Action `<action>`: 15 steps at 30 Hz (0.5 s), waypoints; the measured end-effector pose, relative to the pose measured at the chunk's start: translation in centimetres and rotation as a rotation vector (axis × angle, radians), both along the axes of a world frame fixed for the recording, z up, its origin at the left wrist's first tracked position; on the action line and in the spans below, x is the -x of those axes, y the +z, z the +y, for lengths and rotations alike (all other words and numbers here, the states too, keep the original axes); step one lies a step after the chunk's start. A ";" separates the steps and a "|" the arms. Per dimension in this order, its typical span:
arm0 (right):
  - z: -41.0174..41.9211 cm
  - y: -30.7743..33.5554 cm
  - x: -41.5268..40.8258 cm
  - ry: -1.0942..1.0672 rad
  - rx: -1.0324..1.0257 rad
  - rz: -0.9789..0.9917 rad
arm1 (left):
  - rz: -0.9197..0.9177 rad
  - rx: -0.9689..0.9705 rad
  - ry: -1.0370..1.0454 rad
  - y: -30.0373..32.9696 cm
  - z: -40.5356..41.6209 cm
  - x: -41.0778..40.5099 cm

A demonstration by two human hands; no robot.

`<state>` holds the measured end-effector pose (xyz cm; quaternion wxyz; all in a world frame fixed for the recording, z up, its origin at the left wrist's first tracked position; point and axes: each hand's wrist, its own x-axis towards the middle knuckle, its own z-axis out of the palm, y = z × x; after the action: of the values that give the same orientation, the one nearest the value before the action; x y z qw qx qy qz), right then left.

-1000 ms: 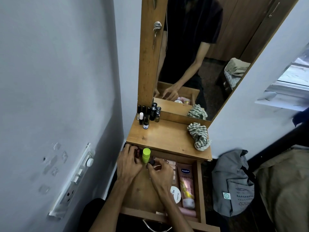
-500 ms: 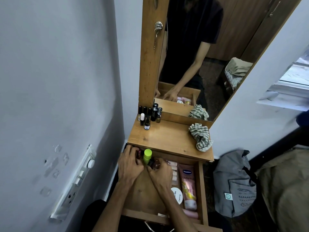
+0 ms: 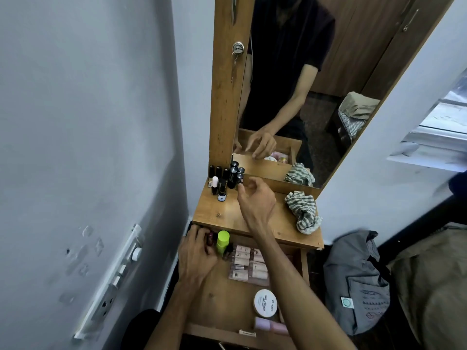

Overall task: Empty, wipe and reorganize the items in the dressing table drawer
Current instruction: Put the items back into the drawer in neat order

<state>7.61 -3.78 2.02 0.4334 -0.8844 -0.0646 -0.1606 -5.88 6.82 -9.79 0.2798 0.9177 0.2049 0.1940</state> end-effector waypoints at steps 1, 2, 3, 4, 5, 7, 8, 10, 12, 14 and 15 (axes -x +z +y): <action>0.5 0.3 -1.0 -0.003 0.043 0.016 | -0.003 0.003 0.006 0.1 0.0 0.0; 1.0 0.6 -1.8 0.004 0.081 0.031 | -0.002 0.005 0.012 0.1 -0.1 0.0; 1.5 0.6 -2.5 0.016 0.118 0.051 | 0.001 0.004 0.015 0.1 -0.1 0.0; 1.8 0.5 -3.2 0.025 0.151 0.072 | 0.005 0.003 0.014 0.1 -0.1 -0.1; 2.1 0.4 -3.6 0.028 0.175 0.096 | 0.009 0.001 0.008 0.1 0.0 -0.1; 2.2 -0.1 -4.3 0.024 0.205 0.130 | 0.012 -0.004 0.000 0.1 0.1 -0.2; 2.2 -0.4 -4.6 0.026 0.207 0.135 | 0.012 -0.004 0.000 0.0 0.2 -0.2; 2.0 -0.8 -4.8 0.032 0.196 0.138 | 0.020 0.001 0.003 -0.1 0.3 -0.2; 1.6 -0.9 -4.7 0.027 0.175 0.137 | 0.031 -0.002 0.006 -0.1 0.4 -0.2; 1.0 -0.9 -4.3 0.020 0.164 0.127 | 0.038 -0.001 0.005 -0.1 0.4 -0.2; 0.7 -0.8 -4.0 0.016 0.144 0.125 | 0.041 -0.001 0.004 -0.1 0.3 -0.2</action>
<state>11.64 -3.07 1.24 0.3730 -0.9211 -0.0558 -0.0967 -5.71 7.12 -9.87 0.2746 0.9212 0.2123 0.1757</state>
